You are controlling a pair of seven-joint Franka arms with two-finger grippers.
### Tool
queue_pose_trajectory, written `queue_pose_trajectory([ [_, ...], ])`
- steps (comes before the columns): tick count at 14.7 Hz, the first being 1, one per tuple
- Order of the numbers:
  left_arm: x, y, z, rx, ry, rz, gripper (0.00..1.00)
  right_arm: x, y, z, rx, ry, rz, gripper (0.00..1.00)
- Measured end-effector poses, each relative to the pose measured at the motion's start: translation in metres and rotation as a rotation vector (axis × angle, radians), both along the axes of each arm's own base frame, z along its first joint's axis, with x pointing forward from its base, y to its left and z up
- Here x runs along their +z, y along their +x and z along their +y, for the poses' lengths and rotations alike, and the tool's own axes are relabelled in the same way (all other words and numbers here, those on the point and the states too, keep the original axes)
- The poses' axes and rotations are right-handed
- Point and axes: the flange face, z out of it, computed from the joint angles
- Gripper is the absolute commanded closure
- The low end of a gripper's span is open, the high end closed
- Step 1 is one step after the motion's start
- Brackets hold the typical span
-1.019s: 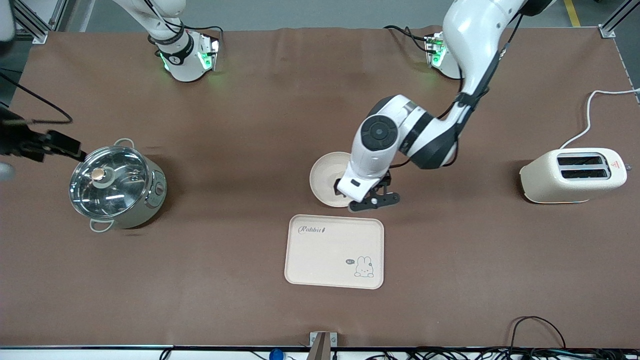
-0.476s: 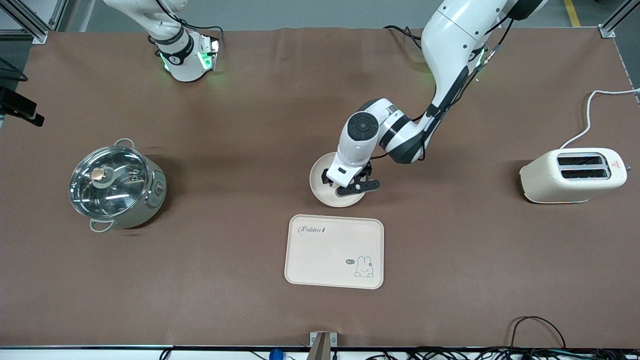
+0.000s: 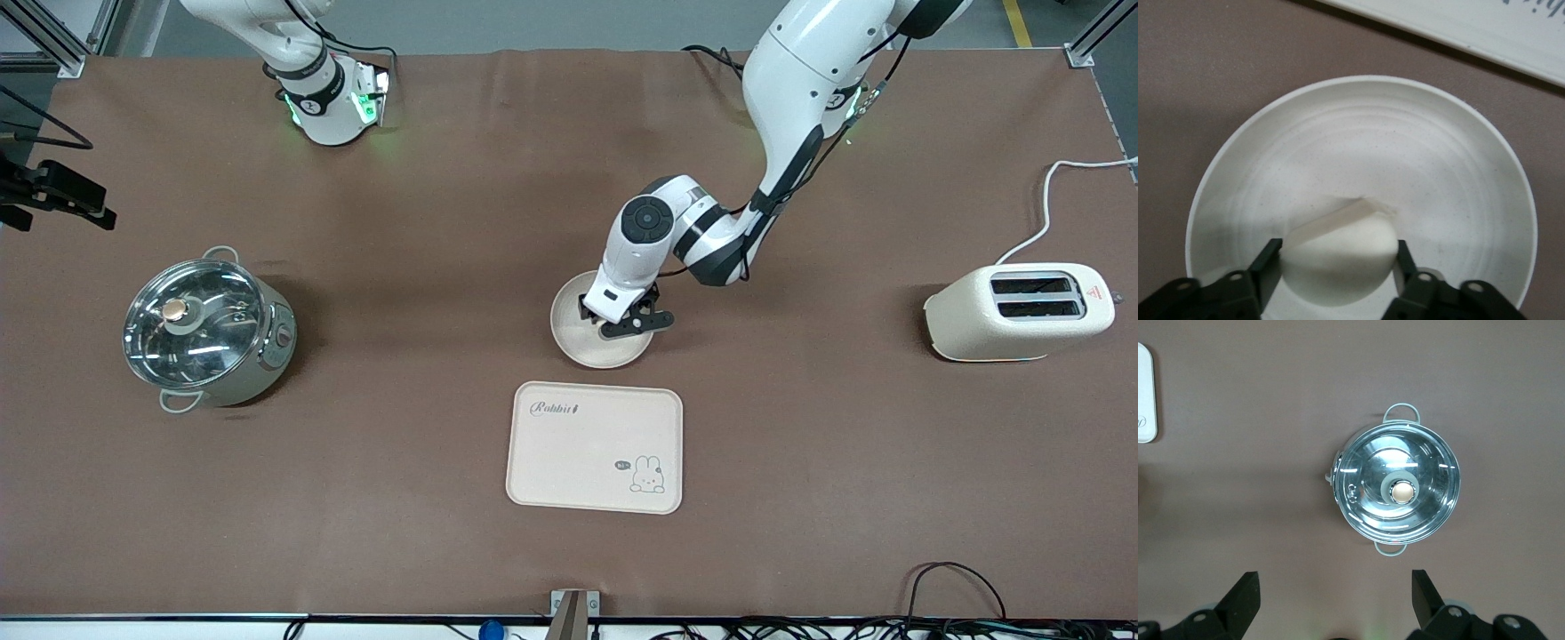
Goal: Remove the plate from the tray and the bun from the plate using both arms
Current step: 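Carry the bun with the left gripper toward the toaster and lower it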
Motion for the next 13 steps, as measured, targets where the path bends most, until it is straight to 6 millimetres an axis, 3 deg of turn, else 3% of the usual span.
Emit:
queue_pose_trajectory([
  [2,0.000,0.001,0.001,0.003,-0.003,-0.003,0.99,-0.001,0.000,0.002,0.003,0.000,0.003,0.00],
  [6,0.013,0.015,0.007,0.016,-0.005,-0.022,1.00,-0.001,0.000,0.006,0.012,0.000,0.003,0.00],
  [8,0.045,0.037,0.025,-0.010,0.042,-0.019,1.00,-0.002,0.000,0.011,0.021,0.000,0.003,0.00],
  [9,0.070,0.053,0.043,-0.039,0.077,-0.012,0.99,-0.002,0.000,0.012,0.022,0.000,0.003,0.00],
  [11,0.123,0.088,0.098,-0.096,0.127,-0.012,0.97,-0.001,0.001,0.012,0.022,0.000,0.001,0.00],
  [13,0.151,0.113,0.161,-0.151,0.140,-0.012,0.96,-0.001,0.001,0.010,0.019,0.000,-0.002,0.00],
])
